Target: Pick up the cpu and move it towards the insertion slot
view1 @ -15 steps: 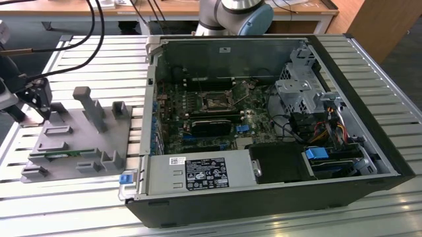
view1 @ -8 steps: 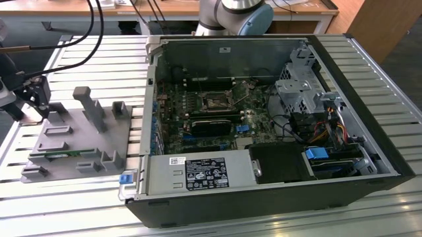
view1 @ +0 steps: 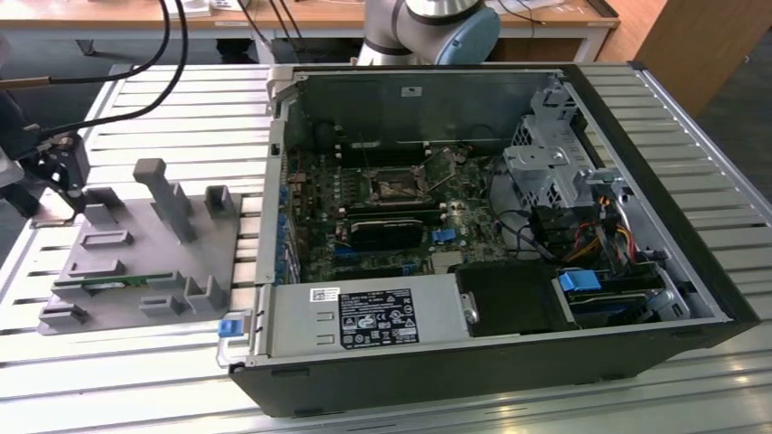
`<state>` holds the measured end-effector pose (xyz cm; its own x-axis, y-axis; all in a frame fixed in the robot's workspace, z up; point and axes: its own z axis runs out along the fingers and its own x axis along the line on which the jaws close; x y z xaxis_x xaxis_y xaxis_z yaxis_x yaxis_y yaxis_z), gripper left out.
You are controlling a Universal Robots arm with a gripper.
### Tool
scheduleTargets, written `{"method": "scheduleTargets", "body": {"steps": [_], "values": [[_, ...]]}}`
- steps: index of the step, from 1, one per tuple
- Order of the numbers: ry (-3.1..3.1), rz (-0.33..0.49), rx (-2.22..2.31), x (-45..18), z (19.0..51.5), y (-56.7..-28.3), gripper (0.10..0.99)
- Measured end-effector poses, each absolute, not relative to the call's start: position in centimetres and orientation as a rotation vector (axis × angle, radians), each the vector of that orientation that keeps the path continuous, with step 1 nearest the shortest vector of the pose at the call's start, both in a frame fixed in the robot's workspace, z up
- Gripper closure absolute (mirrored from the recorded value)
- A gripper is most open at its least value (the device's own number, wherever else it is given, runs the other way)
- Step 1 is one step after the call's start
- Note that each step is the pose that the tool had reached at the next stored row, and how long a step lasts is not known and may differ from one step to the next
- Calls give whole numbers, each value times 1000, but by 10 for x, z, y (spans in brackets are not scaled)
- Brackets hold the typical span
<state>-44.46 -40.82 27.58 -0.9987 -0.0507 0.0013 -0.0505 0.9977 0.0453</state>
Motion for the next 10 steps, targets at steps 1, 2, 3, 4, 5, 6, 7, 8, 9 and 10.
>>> {"method": "scheduleTargets", "body": {"steps": [1, 2, 3, 4, 5, 6, 7, 8, 9, 10], "values": [[-3137, -71, 79, -445, 277, -408, 549], [-3137, -71, 79, -445, 277, -408, 549], [-3137, -71, 79, -445, 278, -408, 549], [-3137, -71, 79, -445, 279, -408, 549], [-3137, -71, 79, -445, 280, -408, 549], [-3137, -71, 80, -445, 281, -408, 549], [-3137, -71, 80, -445, 281, -408, 549], [-3137, -71, 80, -445, 282, -408, 549], [-3137, -71, 80, -445, 283, -408, 549], [-3137, -71, 80, -445, 283, -408, 549]]}}
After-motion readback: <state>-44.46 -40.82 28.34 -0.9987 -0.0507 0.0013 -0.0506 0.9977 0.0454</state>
